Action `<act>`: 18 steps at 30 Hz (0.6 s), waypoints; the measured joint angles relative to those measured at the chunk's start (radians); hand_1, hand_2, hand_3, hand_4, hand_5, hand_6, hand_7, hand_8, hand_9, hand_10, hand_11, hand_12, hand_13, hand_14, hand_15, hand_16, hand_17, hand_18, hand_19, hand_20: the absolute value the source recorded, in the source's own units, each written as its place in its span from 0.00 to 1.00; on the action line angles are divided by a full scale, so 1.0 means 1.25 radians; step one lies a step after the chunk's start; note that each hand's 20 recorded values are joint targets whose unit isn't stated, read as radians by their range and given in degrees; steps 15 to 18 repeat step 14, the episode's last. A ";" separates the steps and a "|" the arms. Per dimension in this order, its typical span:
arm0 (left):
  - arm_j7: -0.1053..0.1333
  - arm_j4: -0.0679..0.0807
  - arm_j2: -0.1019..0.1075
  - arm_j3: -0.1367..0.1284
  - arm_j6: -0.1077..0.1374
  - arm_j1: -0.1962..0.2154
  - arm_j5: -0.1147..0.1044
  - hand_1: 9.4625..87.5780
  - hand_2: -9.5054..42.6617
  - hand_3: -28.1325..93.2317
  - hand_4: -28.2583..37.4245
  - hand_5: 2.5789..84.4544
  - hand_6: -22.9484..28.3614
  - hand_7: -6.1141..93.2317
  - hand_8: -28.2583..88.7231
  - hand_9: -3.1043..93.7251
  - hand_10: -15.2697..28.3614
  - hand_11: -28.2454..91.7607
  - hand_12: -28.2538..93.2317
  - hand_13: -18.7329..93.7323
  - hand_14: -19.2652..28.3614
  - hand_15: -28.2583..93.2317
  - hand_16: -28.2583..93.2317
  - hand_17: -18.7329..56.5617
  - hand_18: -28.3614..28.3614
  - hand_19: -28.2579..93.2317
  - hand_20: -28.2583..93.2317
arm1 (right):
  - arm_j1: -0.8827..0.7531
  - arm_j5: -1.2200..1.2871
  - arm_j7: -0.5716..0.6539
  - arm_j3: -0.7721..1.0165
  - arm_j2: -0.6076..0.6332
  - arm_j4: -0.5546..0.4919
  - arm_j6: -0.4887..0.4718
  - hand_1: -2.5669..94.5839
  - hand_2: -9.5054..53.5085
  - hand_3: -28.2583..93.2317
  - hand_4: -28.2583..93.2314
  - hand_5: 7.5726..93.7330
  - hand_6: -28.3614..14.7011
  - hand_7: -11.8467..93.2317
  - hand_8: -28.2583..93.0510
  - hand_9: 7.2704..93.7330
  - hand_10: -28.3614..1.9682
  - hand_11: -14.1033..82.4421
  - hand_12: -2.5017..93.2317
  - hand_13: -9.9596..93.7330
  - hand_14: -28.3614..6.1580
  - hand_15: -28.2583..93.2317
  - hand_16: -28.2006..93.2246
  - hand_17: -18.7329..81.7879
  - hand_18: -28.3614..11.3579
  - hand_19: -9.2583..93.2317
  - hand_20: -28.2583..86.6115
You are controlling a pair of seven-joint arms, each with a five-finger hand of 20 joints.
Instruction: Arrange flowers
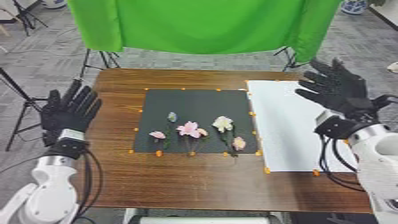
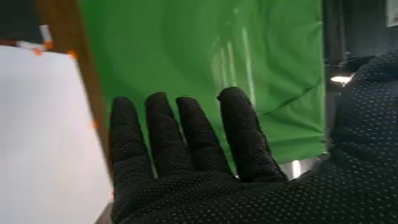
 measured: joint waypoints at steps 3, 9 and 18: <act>-0.008 -0.006 0.016 0.002 0.001 0.008 0.001 0.19 0.49 0.79 0.00 0.42 0.62 0.12 0.18 0.33 0.69 0.35 0.30 0.32 0.66 0.40 0.16 0.22 0.65 0.45 0.26 | -0.013 0.000 0.020 0.010 -0.001 0.000 -0.003 0.19 0.14 0.89 0.02 0.34 0.62 0.21 0.15 0.30 0.49 0.17 0.15 0.36 0.42 0.28 0.40 0.30 0.31 0.34 0.41; -0.014 -0.014 0.022 0.002 0.000 0.019 0.006 0.19 0.49 0.79 0.00 0.42 0.62 0.12 0.18 0.33 0.69 0.35 0.30 0.32 0.67 0.40 0.16 0.22 0.65 0.46 0.26 | -0.027 0.001 0.037 0.016 -0.005 0.005 -0.003 0.19 0.14 0.89 0.02 0.35 0.62 0.21 0.15 0.31 0.49 0.17 0.15 0.36 0.42 0.28 0.40 0.30 0.30 0.34 0.41; -0.013 -0.017 0.022 0.003 -0.001 0.020 0.017 0.19 0.49 0.79 0.00 0.42 0.62 0.12 0.18 0.33 0.70 0.35 0.30 0.32 0.67 0.40 0.16 0.21 0.66 0.46 0.26 | -0.027 0.001 0.039 0.016 -0.003 0.008 -0.003 0.19 0.14 0.89 0.02 0.35 0.61 0.21 0.15 0.31 0.49 0.17 0.15 0.36 0.42 0.28 0.40 0.30 0.30 0.34 0.41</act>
